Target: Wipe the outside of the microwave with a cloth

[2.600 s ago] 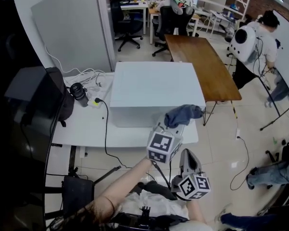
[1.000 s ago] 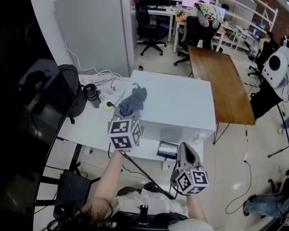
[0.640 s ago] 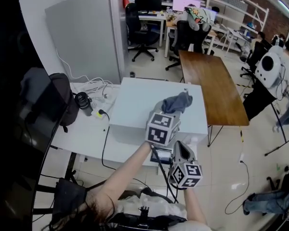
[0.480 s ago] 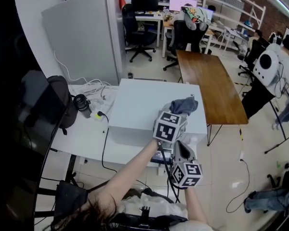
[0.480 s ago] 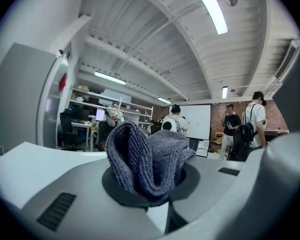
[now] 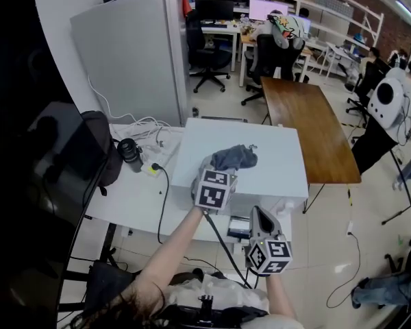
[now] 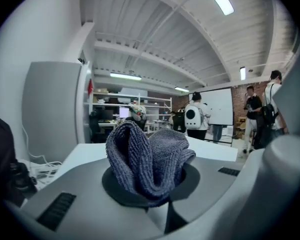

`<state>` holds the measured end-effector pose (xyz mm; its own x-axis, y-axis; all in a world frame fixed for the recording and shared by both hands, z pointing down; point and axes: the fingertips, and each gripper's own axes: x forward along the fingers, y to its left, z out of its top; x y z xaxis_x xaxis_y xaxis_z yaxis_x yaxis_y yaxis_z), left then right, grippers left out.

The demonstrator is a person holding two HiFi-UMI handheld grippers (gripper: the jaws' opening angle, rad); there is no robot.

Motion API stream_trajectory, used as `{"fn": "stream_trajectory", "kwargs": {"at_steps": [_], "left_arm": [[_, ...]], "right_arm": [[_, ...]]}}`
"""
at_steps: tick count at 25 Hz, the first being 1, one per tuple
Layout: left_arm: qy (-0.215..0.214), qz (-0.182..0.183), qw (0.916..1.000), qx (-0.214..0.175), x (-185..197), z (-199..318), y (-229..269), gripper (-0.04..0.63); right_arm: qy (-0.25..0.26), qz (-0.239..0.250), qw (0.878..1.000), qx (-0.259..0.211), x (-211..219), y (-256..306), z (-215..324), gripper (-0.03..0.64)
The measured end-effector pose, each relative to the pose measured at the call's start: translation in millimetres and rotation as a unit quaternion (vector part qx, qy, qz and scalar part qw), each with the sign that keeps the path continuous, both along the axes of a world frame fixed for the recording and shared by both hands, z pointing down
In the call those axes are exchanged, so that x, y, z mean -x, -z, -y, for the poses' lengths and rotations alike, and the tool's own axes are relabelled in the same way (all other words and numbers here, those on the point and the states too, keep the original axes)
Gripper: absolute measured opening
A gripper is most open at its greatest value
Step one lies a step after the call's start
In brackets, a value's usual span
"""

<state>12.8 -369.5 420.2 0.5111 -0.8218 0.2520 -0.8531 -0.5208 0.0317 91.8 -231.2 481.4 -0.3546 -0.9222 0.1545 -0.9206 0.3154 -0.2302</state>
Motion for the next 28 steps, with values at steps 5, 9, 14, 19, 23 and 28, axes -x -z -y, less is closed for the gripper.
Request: {"fn": "stream_trajectory", "kwargs": {"at_steps": [5,9,14,19,23,28], "left_arm": [[0.098,0.008,0.9951,-0.013,98.7,7.6,2.6,0.055],[0.16,0.027,0.9865,-0.024,159.7,5.9,1.7,0.055],[0.174,0.007,0.9825,-0.067,167.9,1.7,28.1,0.055],[0.093,-0.007,0.9896,-0.109,84.8,20.3,70.0,0.055],[0.003,-0.033,0.9966,-0.076,-7.8,41.8,67.4,0.055],[-0.08,-0.02,0.9941,-0.07,-104.2,60.3,64.2,0.055]], "right_arm": [[0.01,0.013,1.0,-0.003,17.7,4.0,-0.8,0.021],[0.018,0.015,1.0,-0.002,31.5,4.3,0.3,0.021],[0.02,0.019,1.0,0.002,36.6,1.2,-2.0,0.021],[-0.006,0.023,1.0,0.008,20.3,-2.1,-5.7,0.021],[-0.035,0.026,0.999,0.01,-1.1,-3.8,-7.2,0.021],[-0.077,0.014,0.997,0.011,-36.0,-6.8,-6.9,0.021]]}}
